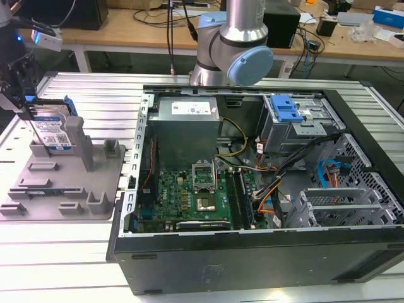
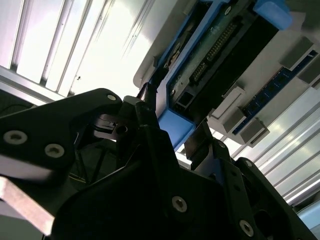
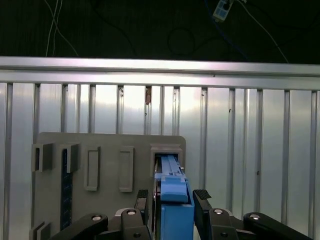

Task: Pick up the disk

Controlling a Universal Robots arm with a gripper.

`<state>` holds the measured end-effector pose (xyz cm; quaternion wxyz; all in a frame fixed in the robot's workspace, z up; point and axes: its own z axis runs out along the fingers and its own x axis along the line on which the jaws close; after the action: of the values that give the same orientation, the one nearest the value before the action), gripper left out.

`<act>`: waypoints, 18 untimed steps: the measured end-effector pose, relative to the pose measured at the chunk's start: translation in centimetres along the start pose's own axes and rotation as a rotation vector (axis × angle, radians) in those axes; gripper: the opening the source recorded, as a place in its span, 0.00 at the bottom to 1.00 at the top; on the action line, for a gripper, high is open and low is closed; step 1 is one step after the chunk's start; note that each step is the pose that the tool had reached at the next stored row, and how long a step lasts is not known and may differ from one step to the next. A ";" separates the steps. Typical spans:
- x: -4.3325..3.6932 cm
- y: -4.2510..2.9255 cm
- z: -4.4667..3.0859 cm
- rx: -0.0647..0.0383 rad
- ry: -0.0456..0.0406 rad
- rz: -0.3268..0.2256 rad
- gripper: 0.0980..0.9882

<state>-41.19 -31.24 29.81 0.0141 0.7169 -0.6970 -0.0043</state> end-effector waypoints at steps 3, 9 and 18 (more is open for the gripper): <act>0.01 0.00 0.02 0.000 0.0000 0.000 0.43; 0.01 0.00 0.03 0.000 0.0000 0.000 0.43; 0.01 0.00 0.04 0.000 0.0000 0.000 0.52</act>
<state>-41.18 -31.25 29.77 0.0141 0.7169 -0.6970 -0.0043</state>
